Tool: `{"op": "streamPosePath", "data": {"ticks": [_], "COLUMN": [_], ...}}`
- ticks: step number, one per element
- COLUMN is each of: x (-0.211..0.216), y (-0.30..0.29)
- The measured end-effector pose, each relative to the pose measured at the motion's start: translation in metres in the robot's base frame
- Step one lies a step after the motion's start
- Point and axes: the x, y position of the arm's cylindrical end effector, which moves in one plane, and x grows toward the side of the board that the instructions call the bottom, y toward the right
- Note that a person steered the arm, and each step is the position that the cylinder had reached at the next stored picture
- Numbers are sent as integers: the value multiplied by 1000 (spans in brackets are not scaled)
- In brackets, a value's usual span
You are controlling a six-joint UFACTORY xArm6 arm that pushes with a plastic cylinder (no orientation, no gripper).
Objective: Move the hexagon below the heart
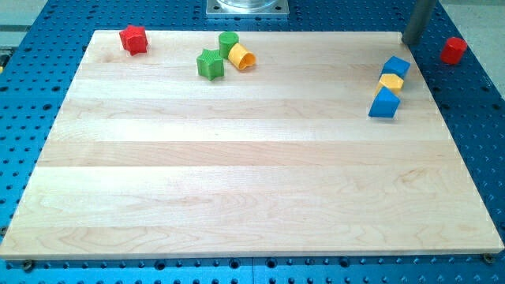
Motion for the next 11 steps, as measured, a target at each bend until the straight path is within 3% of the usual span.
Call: {"op": "streamPosePath", "data": {"ticks": [2, 3, 4, 5, 6, 8, 9, 10, 11], "x": [130, 132, 85, 73, 76, 122, 148, 131, 165], "y": [-8, -52, -139, -234, -172, -255, -252, -301, -318]}}
